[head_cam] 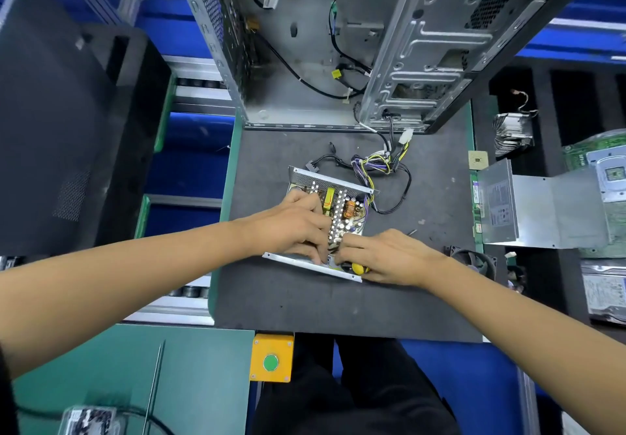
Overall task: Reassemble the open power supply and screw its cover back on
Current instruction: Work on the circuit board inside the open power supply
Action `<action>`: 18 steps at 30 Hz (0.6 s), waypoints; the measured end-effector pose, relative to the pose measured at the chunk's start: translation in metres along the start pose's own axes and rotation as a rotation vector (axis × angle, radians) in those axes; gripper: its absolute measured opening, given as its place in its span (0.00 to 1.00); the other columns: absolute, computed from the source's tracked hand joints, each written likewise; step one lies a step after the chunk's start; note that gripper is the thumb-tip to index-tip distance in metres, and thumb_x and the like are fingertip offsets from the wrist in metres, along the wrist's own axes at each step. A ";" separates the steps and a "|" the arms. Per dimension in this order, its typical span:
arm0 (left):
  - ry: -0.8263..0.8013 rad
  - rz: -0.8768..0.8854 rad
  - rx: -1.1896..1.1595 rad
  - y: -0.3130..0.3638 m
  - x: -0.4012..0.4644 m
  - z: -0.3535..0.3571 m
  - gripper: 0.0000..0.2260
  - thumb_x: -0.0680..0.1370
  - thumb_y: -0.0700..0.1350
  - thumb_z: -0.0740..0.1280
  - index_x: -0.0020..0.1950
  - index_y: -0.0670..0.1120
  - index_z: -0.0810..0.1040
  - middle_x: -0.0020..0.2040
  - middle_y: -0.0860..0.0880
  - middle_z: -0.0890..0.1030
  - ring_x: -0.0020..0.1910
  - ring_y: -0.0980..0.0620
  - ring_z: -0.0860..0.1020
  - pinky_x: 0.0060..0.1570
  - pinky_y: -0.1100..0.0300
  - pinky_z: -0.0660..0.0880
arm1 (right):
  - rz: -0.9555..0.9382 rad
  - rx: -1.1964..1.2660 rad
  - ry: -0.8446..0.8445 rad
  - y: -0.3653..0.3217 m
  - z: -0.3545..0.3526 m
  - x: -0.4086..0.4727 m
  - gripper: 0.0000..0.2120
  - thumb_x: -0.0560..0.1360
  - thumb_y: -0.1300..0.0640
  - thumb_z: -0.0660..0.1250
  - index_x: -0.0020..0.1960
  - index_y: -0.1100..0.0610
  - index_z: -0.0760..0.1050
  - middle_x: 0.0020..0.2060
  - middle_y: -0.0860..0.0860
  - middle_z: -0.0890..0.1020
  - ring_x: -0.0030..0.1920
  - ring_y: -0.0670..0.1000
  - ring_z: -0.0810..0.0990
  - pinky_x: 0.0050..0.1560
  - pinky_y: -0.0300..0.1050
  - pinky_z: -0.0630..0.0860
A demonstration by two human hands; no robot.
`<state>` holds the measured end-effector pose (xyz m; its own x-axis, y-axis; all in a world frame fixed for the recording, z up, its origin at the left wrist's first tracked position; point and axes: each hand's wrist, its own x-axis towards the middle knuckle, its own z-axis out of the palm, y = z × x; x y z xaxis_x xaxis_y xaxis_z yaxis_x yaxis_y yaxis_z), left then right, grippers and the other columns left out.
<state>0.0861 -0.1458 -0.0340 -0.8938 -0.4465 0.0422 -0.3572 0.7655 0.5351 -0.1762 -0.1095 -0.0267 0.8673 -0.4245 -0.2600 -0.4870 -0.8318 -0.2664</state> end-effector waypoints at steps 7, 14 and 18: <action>0.032 -0.014 -0.014 -0.001 0.002 0.002 0.05 0.78 0.60 0.70 0.48 0.62 0.84 0.42 0.61 0.76 0.49 0.55 0.69 0.57 0.59 0.55 | 0.001 0.033 0.043 0.001 0.005 0.000 0.22 0.72 0.62 0.70 0.61 0.45 0.69 0.54 0.43 0.70 0.33 0.52 0.70 0.26 0.43 0.59; 0.000 -0.013 0.002 -0.001 0.004 -0.001 0.06 0.79 0.58 0.70 0.48 0.60 0.85 0.41 0.62 0.72 0.49 0.54 0.68 0.54 0.52 0.61 | -0.012 0.019 0.051 0.002 0.008 -0.001 0.24 0.69 0.62 0.72 0.60 0.45 0.68 0.53 0.42 0.69 0.31 0.51 0.66 0.23 0.43 0.61; 0.009 -0.019 0.030 0.001 0.004 0.001 0.06 0.78 0.61 0.70 0.48 0.62 0.85 0.41 0.62 0.75 0.49 0.55 0.69 0.54 0.55 0.59 | -0.009 0.036 0.058 0.001 0.008 -0.001 0.24 0.69 0.63 0.70 0.59 0.46 0.68 0.53 0.43 0.69 0.31 0.52 0.68 0.22 0.45 0.66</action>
<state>0.0820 -0.1459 -0.0343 -0.8843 -0.4652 0.0395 -0.3824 0.7703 0.5103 -0.1781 -0.1069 -0.0344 0.8756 -0.4379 -0.2040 -0.4818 -0.8225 -0.3024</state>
